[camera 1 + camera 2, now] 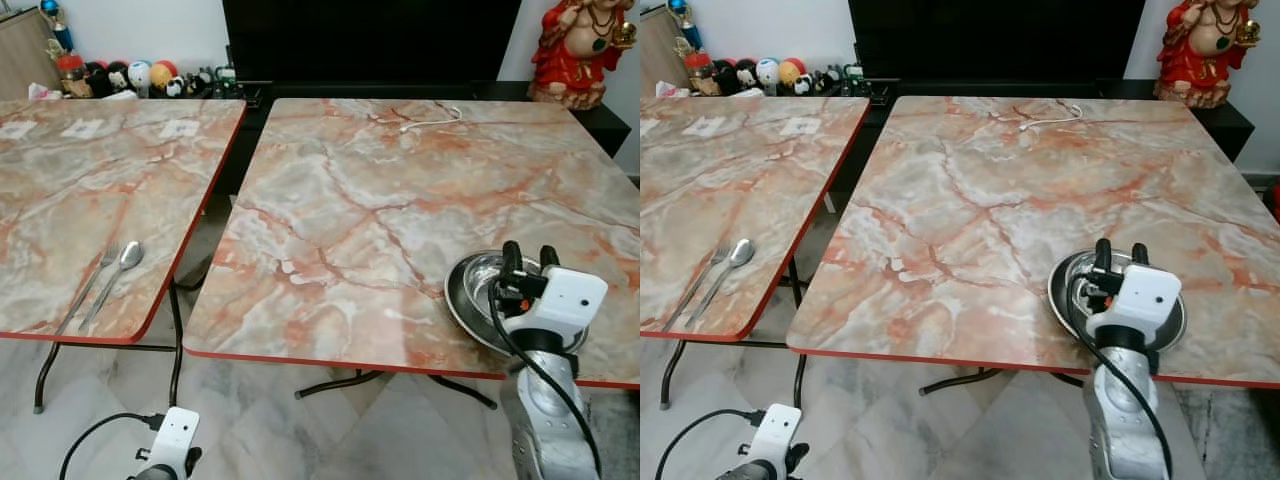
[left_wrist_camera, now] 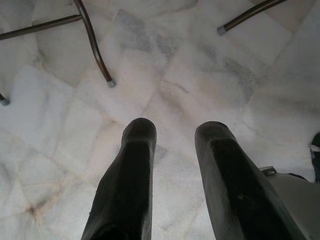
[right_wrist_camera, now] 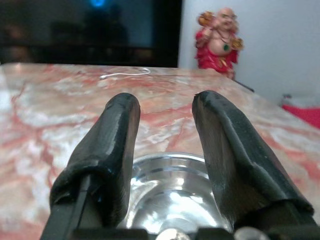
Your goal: Setting the table
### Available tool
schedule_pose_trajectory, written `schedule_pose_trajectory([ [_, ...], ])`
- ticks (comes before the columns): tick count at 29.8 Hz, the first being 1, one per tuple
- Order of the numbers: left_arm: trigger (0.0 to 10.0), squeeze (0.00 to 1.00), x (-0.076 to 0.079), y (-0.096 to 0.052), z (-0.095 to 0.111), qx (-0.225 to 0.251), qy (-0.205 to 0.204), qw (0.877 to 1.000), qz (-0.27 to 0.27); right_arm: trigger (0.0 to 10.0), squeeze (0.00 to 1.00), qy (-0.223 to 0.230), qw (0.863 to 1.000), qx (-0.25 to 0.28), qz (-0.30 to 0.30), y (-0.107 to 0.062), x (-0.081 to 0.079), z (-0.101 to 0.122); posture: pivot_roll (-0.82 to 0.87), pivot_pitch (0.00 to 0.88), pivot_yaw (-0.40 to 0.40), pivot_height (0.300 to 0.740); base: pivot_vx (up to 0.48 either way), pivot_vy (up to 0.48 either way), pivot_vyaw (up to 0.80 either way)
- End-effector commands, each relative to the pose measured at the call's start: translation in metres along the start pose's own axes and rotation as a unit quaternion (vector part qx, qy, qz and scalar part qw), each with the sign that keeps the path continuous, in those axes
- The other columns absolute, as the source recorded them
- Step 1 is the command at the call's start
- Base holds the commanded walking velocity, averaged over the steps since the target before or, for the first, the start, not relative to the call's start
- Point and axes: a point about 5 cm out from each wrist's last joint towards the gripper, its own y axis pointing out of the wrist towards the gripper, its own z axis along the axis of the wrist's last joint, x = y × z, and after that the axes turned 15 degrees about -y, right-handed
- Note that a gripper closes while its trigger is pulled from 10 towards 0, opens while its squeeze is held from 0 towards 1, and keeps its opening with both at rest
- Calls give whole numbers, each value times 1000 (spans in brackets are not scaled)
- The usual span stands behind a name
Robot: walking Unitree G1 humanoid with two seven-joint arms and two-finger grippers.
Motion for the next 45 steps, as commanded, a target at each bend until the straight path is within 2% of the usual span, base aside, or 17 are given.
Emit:
schedule_pose_trajectory([
  [1, 10000, 0, -2, -2, -8, -16, -2, 1000, 6, 10000, 0, -9, 1000, 11, 14, -2, 1, 4, -7, 0, -2, 740, 0, 0, 0],
  [8, 10000, 0, -1, -2, -8, -17, -4, 1000, 6, 10000, 0, 26, 999, -15, -12, -9, -2, -3, -2, 0, -4, 740, 0, 0, 0],
  [11, 10000, 0, 0, -2, -9, -20, -10, 1000, 4, 10000, 0, 41, 999, -14, -7, -11, -12, 1, 1, 0, -2, 740, 0, 0, 0],
  [16, 10000, 0, -3, -2, -10, -23, -6, 1000, 10, 10000, 0, 53, 998, -18, 4, -17, -21, 0, 7, 0, 2, 740, 0, 480, 0],
  [19, 10000, 0, -3, -2, -9, -23, -7, 1000, 10, 10000, 0, 39, 999, -11, 19, -17, -22, 1, 7, 0, 2, 740, 0, 480, 0],
  [26, 10000, 0, -5, -2, -7, -21, -9, 1000, 12, 10000, 0, 39, 999, 3, 23, -15, -23, 5, 13, 0, 4, 740, 0, 480, 758],
  [45, 10000, 0, -6, -1, -5, -15, -16, 1000, 17, 10000, 0, 61, 998, 9, 33, -10, -31, 10, 28, 0, -4, 740, 0, 480, 0],
])
